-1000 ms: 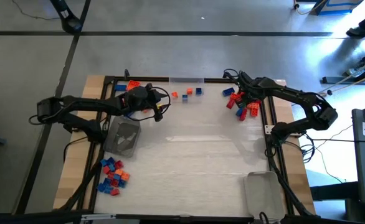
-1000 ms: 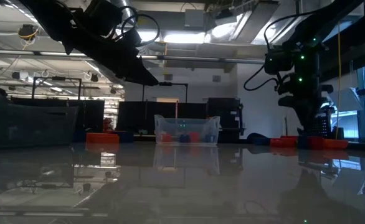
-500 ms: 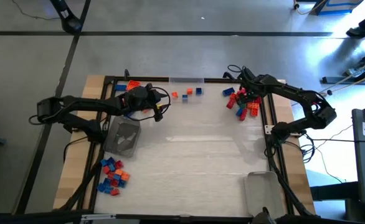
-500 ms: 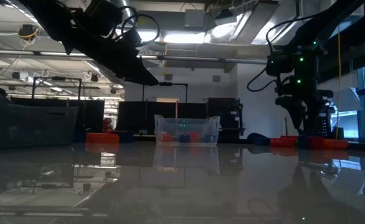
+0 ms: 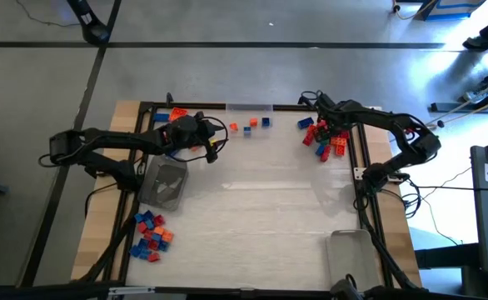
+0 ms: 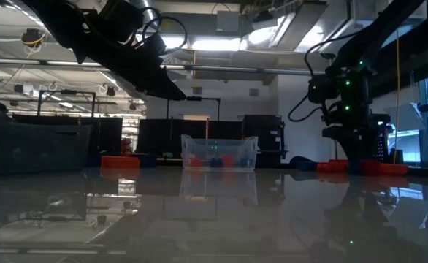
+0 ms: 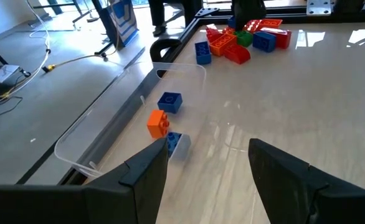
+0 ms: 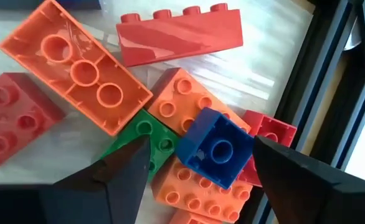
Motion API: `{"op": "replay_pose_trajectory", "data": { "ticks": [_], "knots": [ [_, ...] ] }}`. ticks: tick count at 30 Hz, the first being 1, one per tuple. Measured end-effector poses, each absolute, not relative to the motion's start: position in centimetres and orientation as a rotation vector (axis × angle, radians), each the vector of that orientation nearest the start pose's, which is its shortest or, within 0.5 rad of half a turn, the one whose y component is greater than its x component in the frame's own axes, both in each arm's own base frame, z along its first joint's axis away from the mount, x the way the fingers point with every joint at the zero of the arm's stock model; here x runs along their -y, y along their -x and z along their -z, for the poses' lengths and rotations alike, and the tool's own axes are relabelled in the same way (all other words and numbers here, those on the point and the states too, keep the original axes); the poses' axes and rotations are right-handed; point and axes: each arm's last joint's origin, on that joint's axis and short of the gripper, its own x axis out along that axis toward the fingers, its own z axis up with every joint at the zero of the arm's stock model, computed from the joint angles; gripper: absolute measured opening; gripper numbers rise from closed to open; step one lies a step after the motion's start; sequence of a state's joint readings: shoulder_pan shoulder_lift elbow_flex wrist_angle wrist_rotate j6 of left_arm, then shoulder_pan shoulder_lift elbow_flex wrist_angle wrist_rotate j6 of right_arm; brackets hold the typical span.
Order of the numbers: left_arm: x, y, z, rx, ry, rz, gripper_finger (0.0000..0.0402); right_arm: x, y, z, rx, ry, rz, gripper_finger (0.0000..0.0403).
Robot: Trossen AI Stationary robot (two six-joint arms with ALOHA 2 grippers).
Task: Sort blocks by size
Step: Put the blue 4 stud game piece into the transparent bin
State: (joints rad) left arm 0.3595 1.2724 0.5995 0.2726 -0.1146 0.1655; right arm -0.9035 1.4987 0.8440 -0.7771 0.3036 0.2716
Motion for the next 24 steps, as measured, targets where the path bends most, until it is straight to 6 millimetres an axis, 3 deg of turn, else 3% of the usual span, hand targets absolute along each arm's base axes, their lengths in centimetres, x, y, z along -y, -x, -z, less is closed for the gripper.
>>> {"op": "replay_pose_trajectory", "data": {
  "ticks": [24],
  "knots": [
    [-9.47, -24.24, -21.24, -0.439, -0.111, -0.433, 0.0210, 19.62, -14.43, -16.69, -1.367, -0.655, 1.135, 0.0277]
  ]
}}
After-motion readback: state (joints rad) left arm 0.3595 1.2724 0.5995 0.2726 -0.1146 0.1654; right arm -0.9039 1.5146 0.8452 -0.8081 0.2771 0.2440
